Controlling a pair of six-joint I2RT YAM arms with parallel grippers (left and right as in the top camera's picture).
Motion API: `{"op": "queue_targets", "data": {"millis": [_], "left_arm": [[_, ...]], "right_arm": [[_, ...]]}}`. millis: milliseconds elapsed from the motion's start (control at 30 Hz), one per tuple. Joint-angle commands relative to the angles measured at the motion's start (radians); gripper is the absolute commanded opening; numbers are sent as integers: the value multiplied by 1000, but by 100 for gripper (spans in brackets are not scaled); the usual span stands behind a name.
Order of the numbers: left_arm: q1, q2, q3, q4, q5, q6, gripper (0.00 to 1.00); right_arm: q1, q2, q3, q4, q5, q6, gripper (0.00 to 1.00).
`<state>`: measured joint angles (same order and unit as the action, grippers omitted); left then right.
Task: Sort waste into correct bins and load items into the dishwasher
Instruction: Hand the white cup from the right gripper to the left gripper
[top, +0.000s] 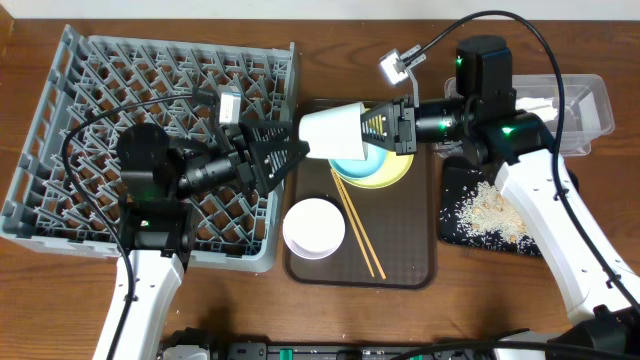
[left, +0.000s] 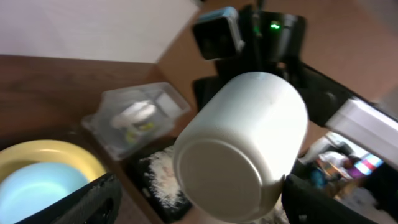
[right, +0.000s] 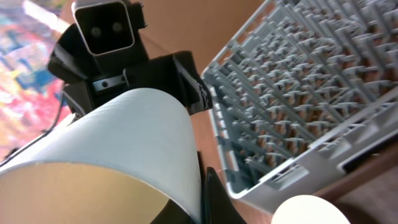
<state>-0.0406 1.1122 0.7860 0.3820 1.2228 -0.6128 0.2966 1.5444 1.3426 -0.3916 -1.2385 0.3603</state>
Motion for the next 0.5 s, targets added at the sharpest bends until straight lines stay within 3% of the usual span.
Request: {"op": "queue_targets", "data": {"millis": [0, 467], "left_arm": [[-11, 9, 15, 65, 104, -66, 85], [-79, 8, 15, 137, 129, -81, 80]], "right_arm": [[19, -2, 2, 13, -116, 28, 1], [58, -2, 2, 37, -93, 29, 1]]}}
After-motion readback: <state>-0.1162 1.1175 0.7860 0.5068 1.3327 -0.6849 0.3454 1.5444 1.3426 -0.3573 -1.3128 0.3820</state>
